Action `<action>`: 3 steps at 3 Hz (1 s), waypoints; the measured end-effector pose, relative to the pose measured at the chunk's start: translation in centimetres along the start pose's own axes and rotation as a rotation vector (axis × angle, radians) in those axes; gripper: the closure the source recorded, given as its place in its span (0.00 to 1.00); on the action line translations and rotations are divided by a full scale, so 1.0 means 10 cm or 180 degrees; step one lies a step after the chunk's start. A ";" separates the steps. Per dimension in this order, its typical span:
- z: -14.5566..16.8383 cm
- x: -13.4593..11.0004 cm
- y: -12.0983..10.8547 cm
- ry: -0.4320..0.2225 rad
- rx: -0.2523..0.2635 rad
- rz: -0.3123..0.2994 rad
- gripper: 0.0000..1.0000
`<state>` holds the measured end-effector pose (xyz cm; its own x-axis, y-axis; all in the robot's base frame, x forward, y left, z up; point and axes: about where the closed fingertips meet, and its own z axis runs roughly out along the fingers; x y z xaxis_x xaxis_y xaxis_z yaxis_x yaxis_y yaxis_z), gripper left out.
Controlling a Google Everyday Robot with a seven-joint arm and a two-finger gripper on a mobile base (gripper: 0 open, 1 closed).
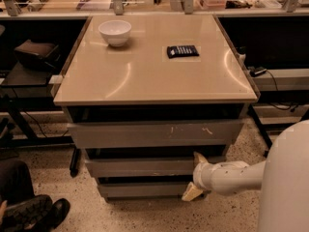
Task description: Open middle drawer
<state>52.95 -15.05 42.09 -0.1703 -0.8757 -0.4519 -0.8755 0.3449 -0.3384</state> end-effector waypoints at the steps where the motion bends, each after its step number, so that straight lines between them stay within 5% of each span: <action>1: 0.36 -0.07 -0.01 -0.0116 -0.0038 -0.0002 0.00; 3: 0.63 -0.23 -0.14 -0.0233 0.0008 -0.0053 0.00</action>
Offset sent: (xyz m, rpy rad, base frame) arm 0.1380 0.0717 -0.0701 0.1137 -0.1199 0.0861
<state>57.46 -11.41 38.42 -0.1221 -0.8543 -0.5053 -0.8768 0.3314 -0.3484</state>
